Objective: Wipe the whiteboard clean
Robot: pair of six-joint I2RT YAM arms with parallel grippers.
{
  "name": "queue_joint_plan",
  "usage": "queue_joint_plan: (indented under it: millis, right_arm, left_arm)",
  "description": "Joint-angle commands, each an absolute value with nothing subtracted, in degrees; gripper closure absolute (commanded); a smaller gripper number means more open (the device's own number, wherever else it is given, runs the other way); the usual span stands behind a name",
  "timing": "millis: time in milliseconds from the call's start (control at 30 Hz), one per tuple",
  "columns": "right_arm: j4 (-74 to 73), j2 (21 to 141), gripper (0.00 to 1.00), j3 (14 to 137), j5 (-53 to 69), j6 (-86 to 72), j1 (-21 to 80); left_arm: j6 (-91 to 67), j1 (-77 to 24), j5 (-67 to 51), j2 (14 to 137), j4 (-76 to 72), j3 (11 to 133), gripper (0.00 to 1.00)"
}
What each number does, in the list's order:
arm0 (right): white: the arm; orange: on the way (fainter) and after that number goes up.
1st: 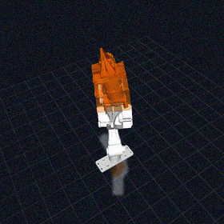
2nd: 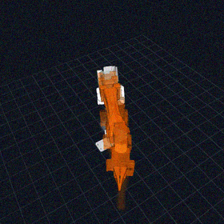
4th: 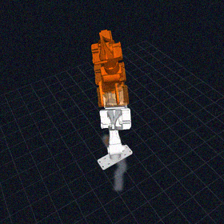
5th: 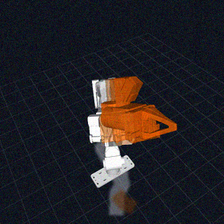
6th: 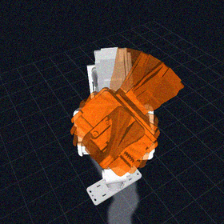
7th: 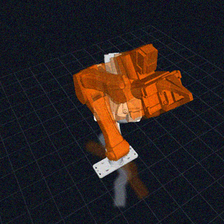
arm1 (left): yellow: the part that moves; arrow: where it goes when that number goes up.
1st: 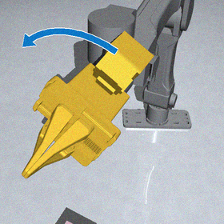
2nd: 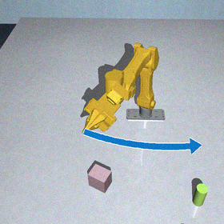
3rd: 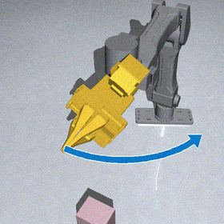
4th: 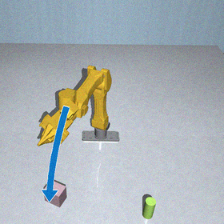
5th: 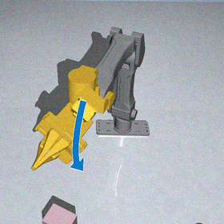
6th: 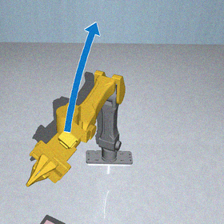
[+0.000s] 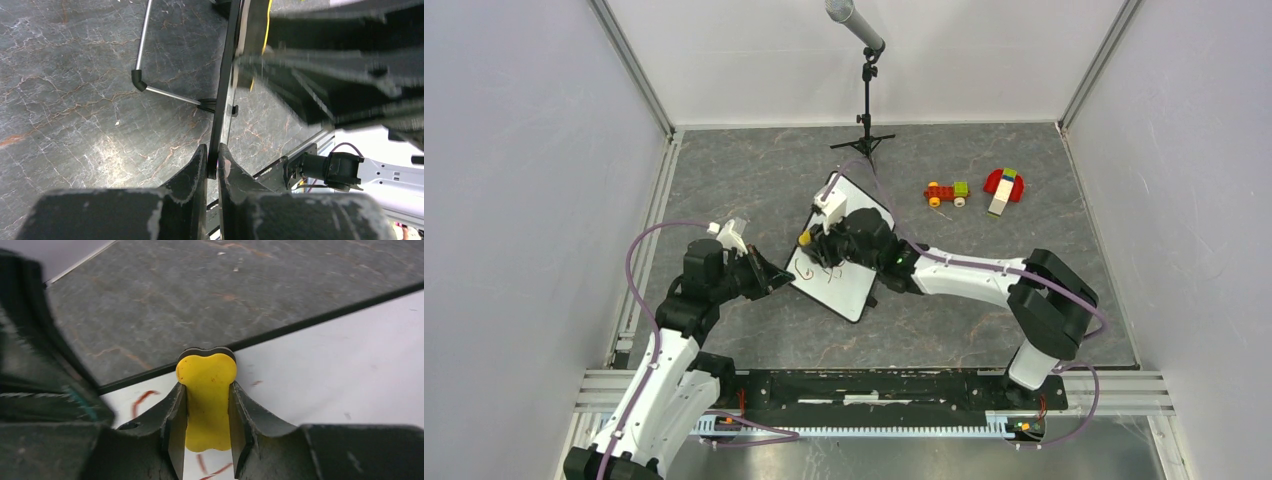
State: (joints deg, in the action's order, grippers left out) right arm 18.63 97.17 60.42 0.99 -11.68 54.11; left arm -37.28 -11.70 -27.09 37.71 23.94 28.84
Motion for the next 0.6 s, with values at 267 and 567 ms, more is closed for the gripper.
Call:
queue_joint_plan:
  millis: [267,567]
  right_arm:
    - [22.7,93.8,0.73,45.2,-0.3,-18.8,45.7]
    - [22.6,91.6,0.72,38.4,-5.5,-19.9,44.2]
  left_arm:
    - [-37.1,-12.7,-25.9,36.7,22.9,29.3,0.98]
    - [-37.0,-13.2,-25.3,36.0,22.9,29.3,0.98]
